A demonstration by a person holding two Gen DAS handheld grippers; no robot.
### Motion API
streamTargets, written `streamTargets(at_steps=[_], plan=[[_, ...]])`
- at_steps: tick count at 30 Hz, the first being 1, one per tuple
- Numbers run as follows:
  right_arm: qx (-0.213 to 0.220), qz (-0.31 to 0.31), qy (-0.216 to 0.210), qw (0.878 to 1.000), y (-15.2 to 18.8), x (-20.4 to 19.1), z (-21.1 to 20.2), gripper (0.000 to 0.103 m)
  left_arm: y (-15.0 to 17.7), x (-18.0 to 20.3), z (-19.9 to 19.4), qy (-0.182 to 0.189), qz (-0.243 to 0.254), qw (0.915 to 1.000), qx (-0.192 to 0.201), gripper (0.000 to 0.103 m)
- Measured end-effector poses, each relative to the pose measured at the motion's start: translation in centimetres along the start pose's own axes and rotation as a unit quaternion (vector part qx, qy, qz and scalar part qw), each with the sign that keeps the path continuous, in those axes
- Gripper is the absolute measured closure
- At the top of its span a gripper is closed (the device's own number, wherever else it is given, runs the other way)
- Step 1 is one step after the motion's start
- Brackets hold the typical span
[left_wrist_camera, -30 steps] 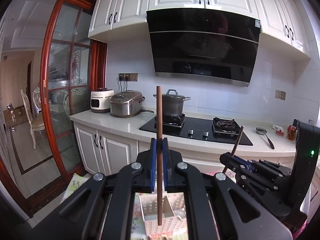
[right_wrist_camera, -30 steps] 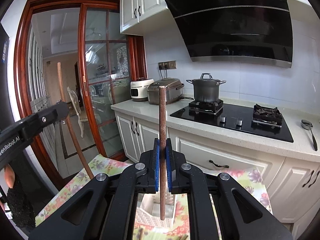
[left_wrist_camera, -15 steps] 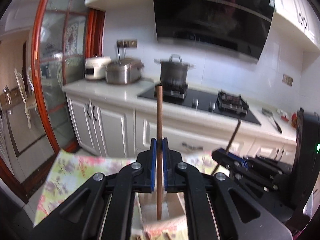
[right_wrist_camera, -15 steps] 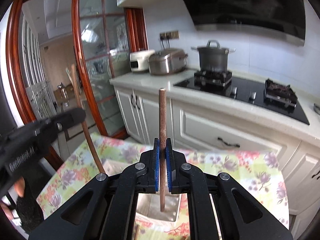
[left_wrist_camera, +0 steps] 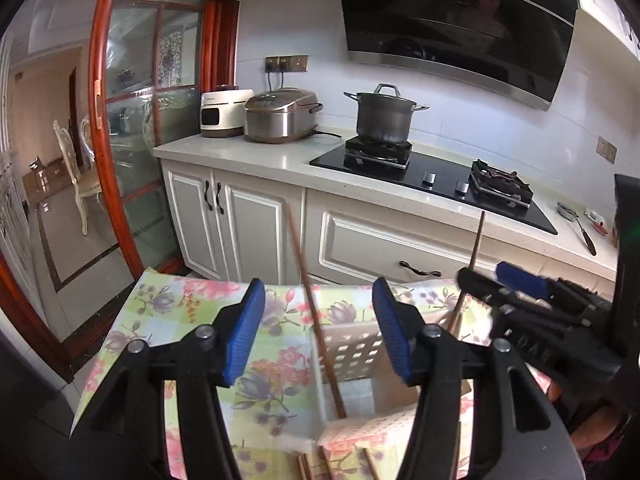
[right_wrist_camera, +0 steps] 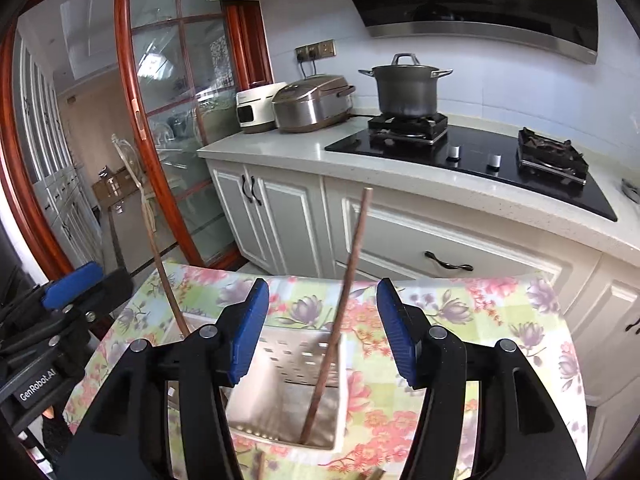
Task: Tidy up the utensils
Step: 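Move the right tool back down to the chopstick pile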
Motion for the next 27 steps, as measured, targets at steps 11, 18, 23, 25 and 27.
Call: streamTargets(at_steps=[11, 18, 23, 25, 27], plan=[[0.014, -0.008, 0.010, 1.000, 4.2, 0.4, -4.6, 0.048, 4.8, -3.6, -4.3, -0.031, -0.020, 0.9989, 0.028, 0.015], [0.014, -0.011, 0.027, 0.999, 9.8, -0.2, -7.4, 0.048, 8.7, -5.1, -6.9, -0.030, -0.025, 0.9983, 0.044, 0.005], [-0.009, 0.010, 0.039, 0.999, 14.4, 0.1, -8.2, 0.050, 11.6, -5.7, -7.7, -0.040, -0.037, 0.9982, 0.025, 0.005], [-0.024, 0.021, 0.038, 0.999, 16.1, 0.1, -8.2, 0.056, 12.6, -5.9, -7.8, -0.048, -0.035, 0.9981, 0.017, 0.005], [-0.035, 0.028, 0.039, 0.998, 17.4, 0.3, -8.2, 0.059, 13.8, -6.2, -7.9, -0.056, -0.040, 0.9976, 0.009, 0.005]])
Point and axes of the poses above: each gripper's, at about its wrist camera, not at the fingertips, and z roughly the way its jaws point, x to its right, y to its underside, the point moved 7 cm from there along z, roughly the way its jaws point, and after that the axes turned 10 degrees about -z, right-handed, at the moved point
